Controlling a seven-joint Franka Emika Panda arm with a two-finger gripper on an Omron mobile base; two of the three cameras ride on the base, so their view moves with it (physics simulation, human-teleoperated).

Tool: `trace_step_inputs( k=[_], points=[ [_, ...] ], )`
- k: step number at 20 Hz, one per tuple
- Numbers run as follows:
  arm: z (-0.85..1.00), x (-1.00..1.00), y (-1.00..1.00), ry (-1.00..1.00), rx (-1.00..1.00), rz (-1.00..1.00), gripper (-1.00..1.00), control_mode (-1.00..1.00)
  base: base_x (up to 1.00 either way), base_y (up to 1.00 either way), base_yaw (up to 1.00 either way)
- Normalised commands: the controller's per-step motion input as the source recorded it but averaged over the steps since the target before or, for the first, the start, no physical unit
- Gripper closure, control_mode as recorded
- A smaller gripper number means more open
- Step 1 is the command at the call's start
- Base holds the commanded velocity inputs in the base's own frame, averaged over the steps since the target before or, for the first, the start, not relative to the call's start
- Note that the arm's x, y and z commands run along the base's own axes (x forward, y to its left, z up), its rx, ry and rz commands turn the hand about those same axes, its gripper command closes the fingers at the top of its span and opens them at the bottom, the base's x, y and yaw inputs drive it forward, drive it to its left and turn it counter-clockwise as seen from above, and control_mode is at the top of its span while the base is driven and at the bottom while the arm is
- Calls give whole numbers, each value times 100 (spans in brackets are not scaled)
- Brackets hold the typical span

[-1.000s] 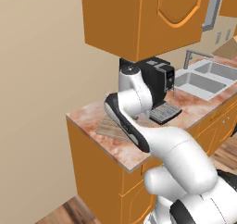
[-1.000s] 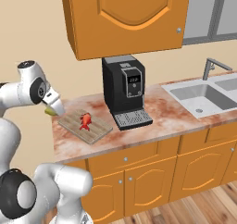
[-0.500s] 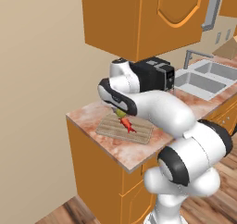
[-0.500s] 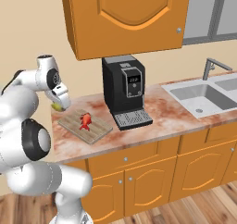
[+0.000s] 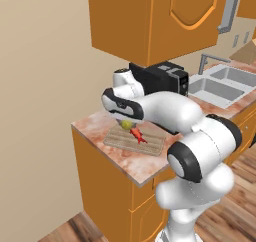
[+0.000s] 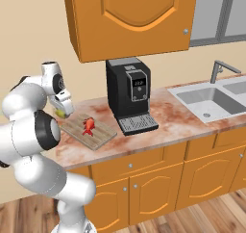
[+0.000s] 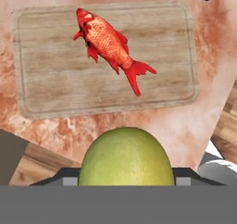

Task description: Retrieve a lemon from the fridge and place it on the cutting board with the fish.

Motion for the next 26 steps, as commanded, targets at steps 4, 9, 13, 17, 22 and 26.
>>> trace_step_inputs(
  k=[4,9,13,17,22,26],
  points=[
    [-53,7,-2,-6,0,-3,100,-100,0,0,0],
    [-44,13,-6,-17,1,-7,100,-100,0,0,0],
    [-25,21,0,-15,9,-2,100,-100,0,0,0],
    [-29,25,0,-7,10,-5,100,-100,0,0,0],
    [-37,42,-1,0,9,-12,100,-100,0,0,0],
    [-5,30,2,1,0,-14,100,-100,0,0,0]
  ],
)
